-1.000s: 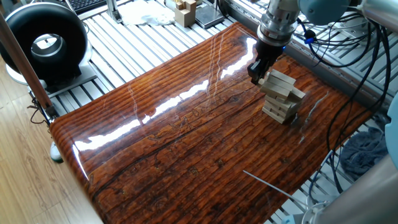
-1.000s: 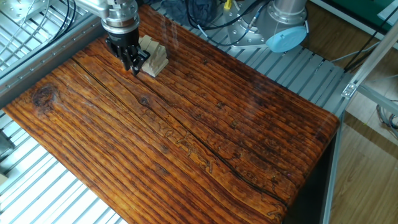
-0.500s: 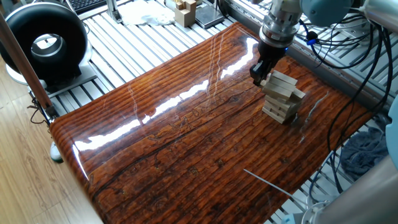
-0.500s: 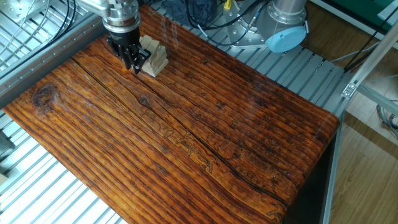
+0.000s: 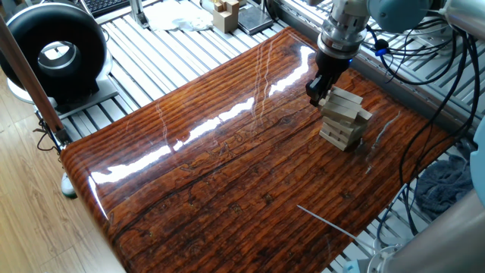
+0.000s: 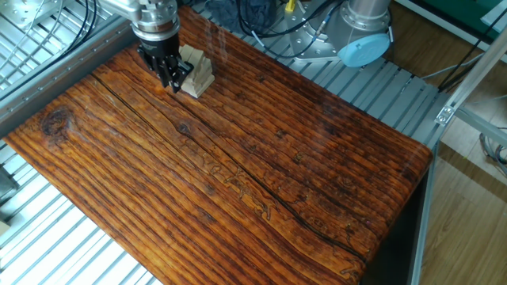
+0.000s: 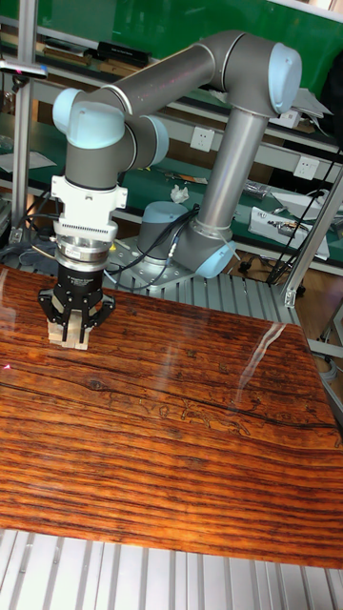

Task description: Play Jenga

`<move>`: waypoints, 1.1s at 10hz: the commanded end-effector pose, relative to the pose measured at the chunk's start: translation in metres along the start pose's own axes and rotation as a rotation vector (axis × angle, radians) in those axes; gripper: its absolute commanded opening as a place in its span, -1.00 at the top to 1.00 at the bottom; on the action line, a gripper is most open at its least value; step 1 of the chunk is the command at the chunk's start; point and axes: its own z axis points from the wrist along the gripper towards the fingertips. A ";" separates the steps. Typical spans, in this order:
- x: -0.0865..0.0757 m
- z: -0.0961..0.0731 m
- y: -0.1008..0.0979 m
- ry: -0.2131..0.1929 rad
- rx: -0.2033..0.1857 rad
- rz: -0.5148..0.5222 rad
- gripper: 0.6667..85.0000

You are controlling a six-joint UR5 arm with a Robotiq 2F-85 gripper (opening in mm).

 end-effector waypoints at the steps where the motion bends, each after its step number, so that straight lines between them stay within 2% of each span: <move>1: 0.001 -0.001 0.002 -0.001 -0.012 0.007 0.98; 11: 0.009 0.000 -0.003 0.018 0.001 0.016 0.98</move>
